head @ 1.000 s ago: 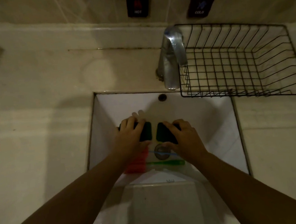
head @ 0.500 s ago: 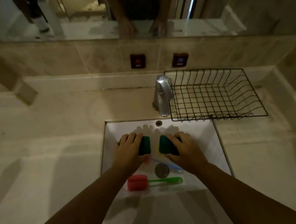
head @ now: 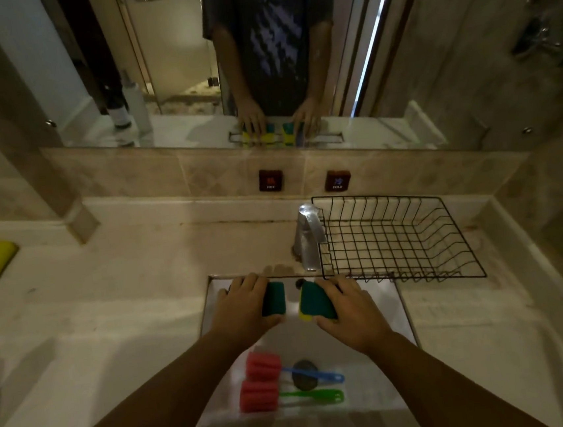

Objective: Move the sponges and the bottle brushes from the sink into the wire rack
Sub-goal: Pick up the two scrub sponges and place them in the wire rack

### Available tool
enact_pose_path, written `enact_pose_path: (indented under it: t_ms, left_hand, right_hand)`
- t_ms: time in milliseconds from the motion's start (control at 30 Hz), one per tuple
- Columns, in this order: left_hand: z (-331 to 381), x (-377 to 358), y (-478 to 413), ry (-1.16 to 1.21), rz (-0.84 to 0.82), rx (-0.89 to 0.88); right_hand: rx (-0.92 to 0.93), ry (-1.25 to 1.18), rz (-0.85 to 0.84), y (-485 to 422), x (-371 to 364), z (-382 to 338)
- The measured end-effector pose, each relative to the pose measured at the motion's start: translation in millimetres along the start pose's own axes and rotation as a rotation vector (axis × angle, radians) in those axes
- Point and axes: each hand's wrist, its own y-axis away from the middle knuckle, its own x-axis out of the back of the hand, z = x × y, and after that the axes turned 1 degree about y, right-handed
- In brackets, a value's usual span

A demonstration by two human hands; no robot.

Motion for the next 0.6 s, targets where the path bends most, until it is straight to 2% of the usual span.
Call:
enact_pose_path:
  t_ms: [233, 367, 600]
  left_hand:
    - [3.7, -5.0, -4.1, 0.006, 0.011, -0.003]
    - [12.6, -4.8, -13.5, 0.011, 0.016, -0.062]
    - [49.9, -1.8, -29.1, 0.072, 0.033, -0.187]
  right_hand:
    - [-0.017, -0.013, 0.040, 1.2, 1.9, 9.3]
    - [-0.040, 0.004, 0.065, 7.9, 8.0, 19.7]
    - [-0.237, -0.088, 0.241, 21.2, 31.8, 43.7]
